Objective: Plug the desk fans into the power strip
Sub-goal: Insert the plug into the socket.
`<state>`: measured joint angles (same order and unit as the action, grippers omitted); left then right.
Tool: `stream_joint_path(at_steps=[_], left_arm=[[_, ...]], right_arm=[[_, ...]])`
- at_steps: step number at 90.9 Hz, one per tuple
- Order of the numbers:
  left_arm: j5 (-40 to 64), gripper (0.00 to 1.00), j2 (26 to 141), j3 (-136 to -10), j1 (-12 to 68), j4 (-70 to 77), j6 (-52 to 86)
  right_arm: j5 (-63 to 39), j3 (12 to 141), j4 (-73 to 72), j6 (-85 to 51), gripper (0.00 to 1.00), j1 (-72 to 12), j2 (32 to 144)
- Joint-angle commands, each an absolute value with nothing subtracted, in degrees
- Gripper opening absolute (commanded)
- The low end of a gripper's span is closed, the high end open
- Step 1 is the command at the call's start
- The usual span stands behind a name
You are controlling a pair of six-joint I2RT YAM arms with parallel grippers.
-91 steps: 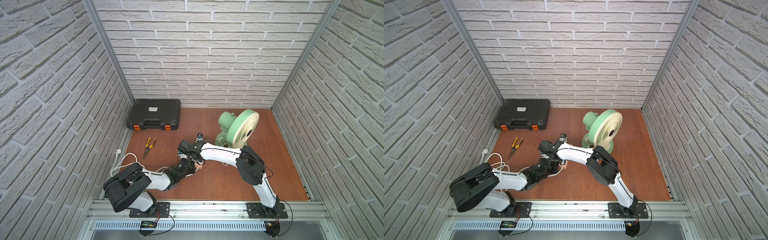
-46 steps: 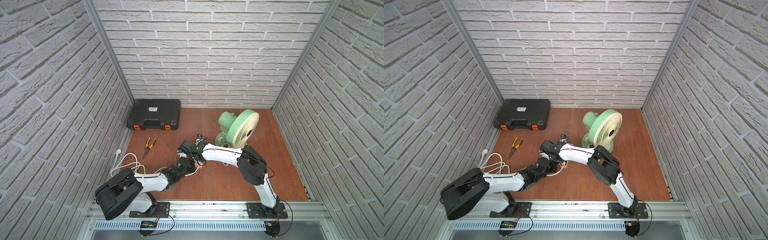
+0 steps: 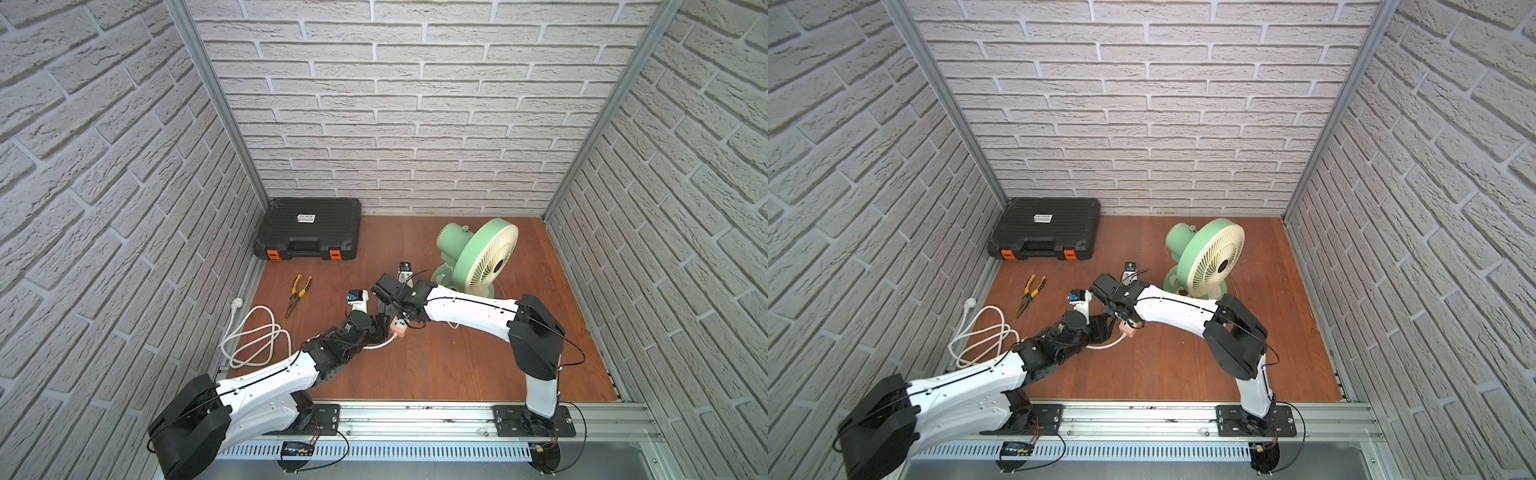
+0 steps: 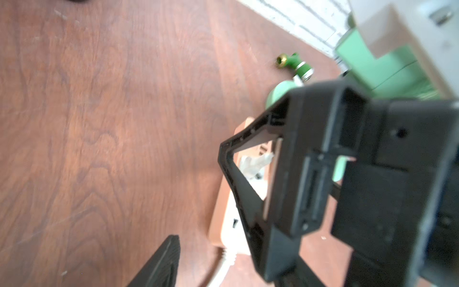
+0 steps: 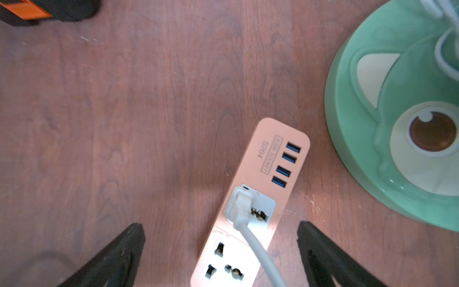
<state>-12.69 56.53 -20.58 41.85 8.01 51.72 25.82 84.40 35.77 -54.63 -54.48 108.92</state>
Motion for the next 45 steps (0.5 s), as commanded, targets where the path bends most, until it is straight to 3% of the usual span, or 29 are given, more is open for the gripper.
stream_joint_path(at_steps=[1, 17, 45], left_arm=[[-18.57, 0.72, 53.53, -24.12, 40.59, 3.52, 49.59], [-19.48, 0.98, 52.57, -27.29, 40.41, -0.72, 47.06], [-20.11, 0.98, 51.61, -27.26, 40.24, -3.41, 47.24]], right_arm=[[21.17, 81.84, 38.16, -48.38, 1.0, -58.44, 102.99], [19.83, 73.44, 34.51, -44.63, 1.0, -60.59, 94.05], [12.36, 60.75, 31.61, -42.38, 1.0, -60.64, 84.74]])
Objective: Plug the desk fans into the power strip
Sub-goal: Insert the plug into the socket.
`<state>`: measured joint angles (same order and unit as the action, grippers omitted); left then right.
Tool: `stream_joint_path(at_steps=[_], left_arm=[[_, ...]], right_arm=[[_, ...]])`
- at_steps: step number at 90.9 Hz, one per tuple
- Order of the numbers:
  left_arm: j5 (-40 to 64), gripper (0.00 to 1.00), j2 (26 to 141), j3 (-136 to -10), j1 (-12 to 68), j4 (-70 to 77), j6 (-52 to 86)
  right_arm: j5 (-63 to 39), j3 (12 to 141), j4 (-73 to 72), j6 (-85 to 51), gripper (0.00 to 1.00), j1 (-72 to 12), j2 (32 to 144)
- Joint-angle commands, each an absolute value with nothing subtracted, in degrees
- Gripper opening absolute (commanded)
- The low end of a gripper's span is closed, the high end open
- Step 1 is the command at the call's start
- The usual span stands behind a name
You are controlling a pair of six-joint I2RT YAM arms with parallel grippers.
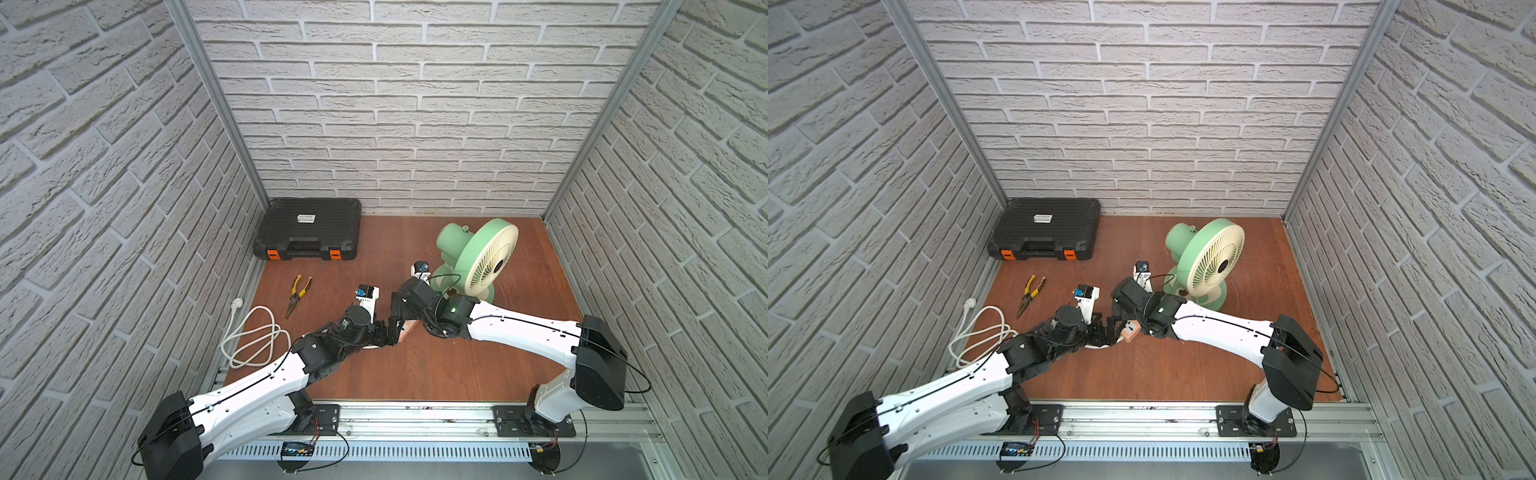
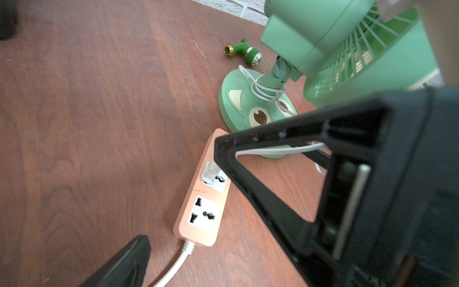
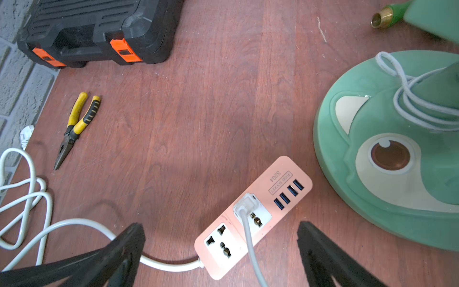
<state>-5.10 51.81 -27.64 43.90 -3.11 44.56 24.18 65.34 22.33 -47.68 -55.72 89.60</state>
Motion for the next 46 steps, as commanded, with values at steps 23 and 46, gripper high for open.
stream_joint_path(at_steps=[23, 46], left_arm=[[-20.48, 0.98, 48.73, -27.43, 40.23, -6.71, 45.41], [-22.57, 0.98, 45.83, -28.31, 40.1, -10.14, 43.76]], right_arm=[[7.42, 53.23, 28.79, -37.66, 1.0, -63.1, 81.58], [6.19, 46.86, 27.47, -32.3, 1.0, -64.71, 71.75]])
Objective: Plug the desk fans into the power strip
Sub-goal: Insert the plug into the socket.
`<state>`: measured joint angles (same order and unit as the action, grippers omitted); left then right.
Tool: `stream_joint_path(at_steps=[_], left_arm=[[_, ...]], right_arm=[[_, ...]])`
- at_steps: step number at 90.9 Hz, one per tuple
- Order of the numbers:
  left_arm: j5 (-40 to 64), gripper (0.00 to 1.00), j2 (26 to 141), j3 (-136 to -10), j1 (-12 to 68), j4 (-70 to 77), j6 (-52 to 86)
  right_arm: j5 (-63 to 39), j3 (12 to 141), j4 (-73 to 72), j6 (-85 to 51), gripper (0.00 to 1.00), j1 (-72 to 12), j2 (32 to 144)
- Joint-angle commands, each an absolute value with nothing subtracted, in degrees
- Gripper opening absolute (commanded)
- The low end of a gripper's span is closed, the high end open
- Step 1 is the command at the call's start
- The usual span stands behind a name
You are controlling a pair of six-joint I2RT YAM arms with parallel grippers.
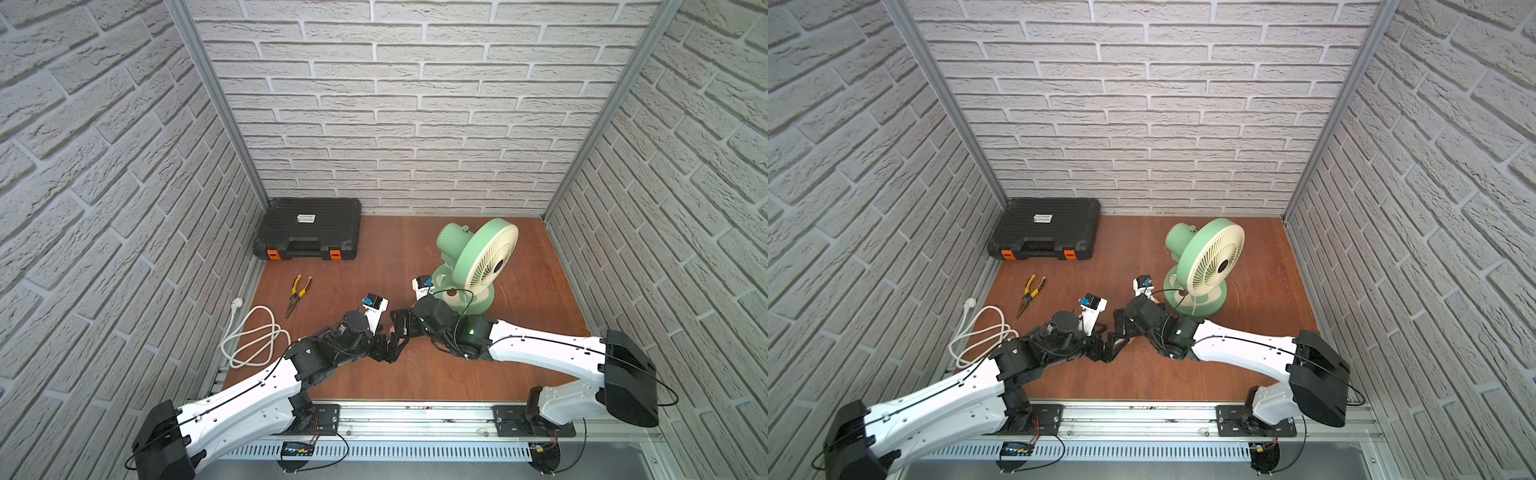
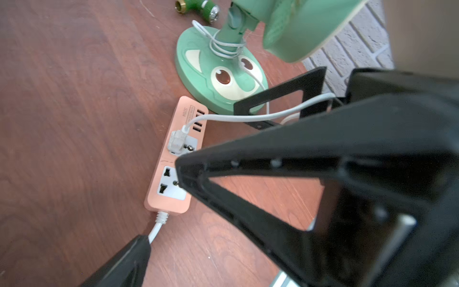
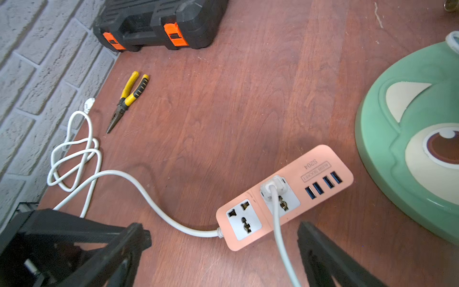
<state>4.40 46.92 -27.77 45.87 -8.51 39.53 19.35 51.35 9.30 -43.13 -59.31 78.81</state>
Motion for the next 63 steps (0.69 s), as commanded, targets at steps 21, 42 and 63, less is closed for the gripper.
stream_joint_path(at_steps=[21, 42, 63], left_arm=[[-23.29, 0.98, 45.94, -27.95, 39.78, -10.89, 43.93], [-22.28, 0.98, 47.8, -28.29, 39.58, -9.86, 44.96], [-22.36, 0.98, 47.37, -27.73, 39.55, -9.95, 45.18]], right_arm=[[4.94, 44.39, 30.21, -31.51, 1.0, -64.69, 70.66], [-1.8, 41.16, 24.1, -34.01, 1.0, -64.73, 75.43], [-10.0, 39.02, 20.76, -33.79, 1.0, -65.04, 78.46]])
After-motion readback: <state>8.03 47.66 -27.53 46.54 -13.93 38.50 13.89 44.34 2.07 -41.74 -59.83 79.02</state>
